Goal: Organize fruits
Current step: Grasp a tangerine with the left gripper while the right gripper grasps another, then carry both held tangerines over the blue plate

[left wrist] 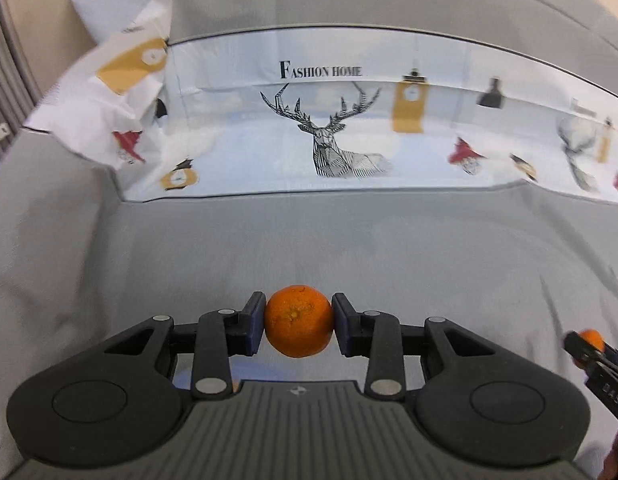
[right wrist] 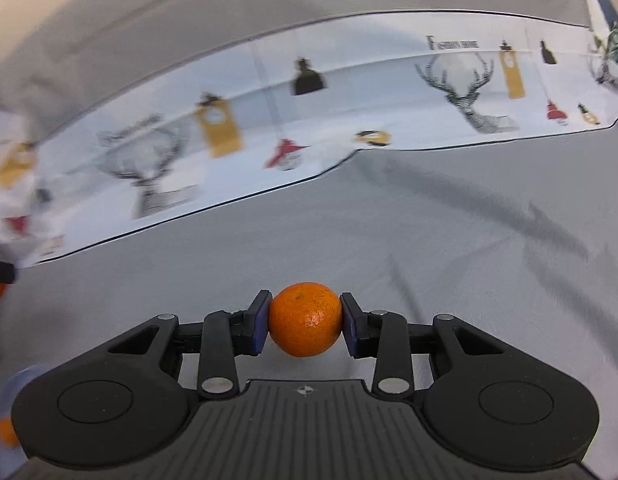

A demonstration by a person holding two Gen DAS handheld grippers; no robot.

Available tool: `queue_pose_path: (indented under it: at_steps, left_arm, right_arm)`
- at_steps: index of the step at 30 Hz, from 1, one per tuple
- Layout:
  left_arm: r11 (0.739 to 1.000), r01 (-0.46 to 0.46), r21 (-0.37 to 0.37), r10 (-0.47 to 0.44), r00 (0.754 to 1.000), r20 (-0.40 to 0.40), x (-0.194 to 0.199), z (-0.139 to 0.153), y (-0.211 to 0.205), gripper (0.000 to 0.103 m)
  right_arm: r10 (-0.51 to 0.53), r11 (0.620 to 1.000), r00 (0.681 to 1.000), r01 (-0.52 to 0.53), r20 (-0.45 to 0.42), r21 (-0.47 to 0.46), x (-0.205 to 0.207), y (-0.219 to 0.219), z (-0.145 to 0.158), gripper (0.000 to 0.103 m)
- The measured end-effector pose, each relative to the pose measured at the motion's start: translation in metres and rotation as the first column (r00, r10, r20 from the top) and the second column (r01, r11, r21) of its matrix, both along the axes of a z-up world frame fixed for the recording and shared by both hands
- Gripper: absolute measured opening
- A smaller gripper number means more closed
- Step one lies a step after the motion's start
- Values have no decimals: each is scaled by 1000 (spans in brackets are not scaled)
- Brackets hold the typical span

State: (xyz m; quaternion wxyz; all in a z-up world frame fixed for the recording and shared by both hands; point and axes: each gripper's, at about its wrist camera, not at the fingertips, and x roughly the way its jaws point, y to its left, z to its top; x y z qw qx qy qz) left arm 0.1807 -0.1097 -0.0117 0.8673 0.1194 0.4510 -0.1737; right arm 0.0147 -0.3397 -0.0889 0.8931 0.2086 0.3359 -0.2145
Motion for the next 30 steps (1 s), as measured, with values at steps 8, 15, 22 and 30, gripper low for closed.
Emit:
queue_pose_path:
  at_steps: [8, 15, 22, 30]
  left_arm:
    - [1000, 2, -16, -1, 1000, 16, -111, 49, 76, 39]
    - [998, -60, -32, 61, 998, 29, -182, 66, 140, 39]
    - [989, -119, -85, 122, 992, 33, -236, 70, 184, 39]
    - [987, -112, -111, 114, 993, 19, -282, 60, 199, 39]
  right_arm:
    - [157, 986, 983, -161, 92, 38, -85, 70, 57, 38]
    - [311, 948, 938, -318, 151, 23, -129, 146, 96, 38]
    - [455, 889, 874, -456, 172, -36, -165, 209, 121, 38]
    - [535, 844, 827, -514, 174, -153, -194, 243, 141, 39]
